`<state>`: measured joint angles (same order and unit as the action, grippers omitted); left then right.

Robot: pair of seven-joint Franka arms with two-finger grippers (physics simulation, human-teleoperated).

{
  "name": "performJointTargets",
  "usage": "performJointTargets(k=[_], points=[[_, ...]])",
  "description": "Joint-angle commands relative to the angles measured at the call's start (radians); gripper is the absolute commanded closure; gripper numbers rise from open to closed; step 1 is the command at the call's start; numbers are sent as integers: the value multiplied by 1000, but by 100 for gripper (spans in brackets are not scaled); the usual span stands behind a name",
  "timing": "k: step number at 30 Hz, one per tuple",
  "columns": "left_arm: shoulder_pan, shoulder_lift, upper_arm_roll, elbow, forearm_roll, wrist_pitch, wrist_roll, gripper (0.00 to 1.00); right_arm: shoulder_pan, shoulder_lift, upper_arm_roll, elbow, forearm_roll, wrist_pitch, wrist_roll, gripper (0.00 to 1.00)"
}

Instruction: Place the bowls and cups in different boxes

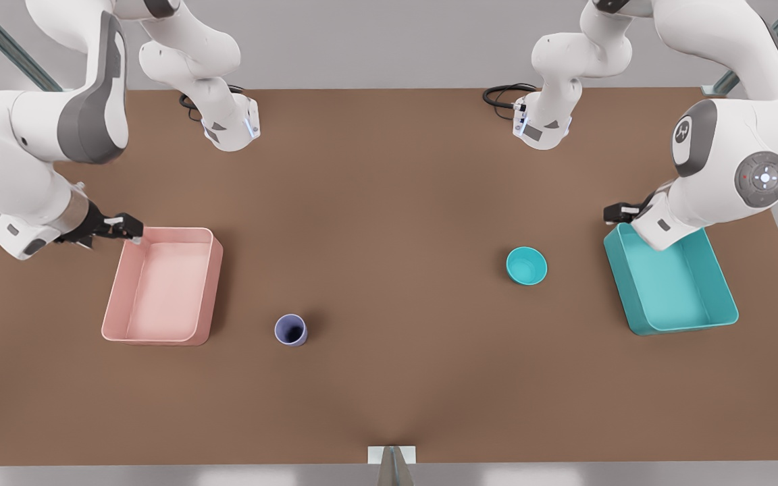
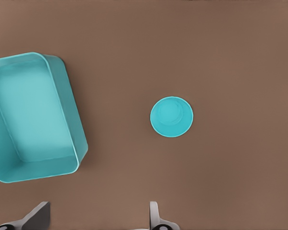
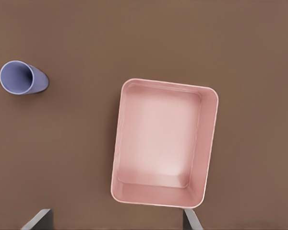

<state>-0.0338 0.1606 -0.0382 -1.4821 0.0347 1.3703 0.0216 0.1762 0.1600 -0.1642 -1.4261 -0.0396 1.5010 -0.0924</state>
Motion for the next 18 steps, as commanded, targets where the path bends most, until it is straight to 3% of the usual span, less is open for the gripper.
performJointTargets(k=[1,3,5,7,9,15,18], points=[[0,-1,0,0,1,39,9,0,5,-2,2,-1,-13,-19,-81,0],[-8,2,0,2,1,41,4,0,17,44,12,7,3,14,-69,0],[-182,101,1,3,60,114,-159,0,106,217,12,35,39,220,-64,0],[-296,272,-8,3,122,327,-367,0,138,398,12,145,93,307,-61,0],[-276,324,-9,-95,109,561,-370,0,137,496,12,148,147,444,-63,0],[-255,320,-9,-356,108,868,-367,0,158,587,14,136,244,619,-60,0],[-252,318,-11,-414,109,905,-367,0,166,598,14,139,247,639,-17,0]])
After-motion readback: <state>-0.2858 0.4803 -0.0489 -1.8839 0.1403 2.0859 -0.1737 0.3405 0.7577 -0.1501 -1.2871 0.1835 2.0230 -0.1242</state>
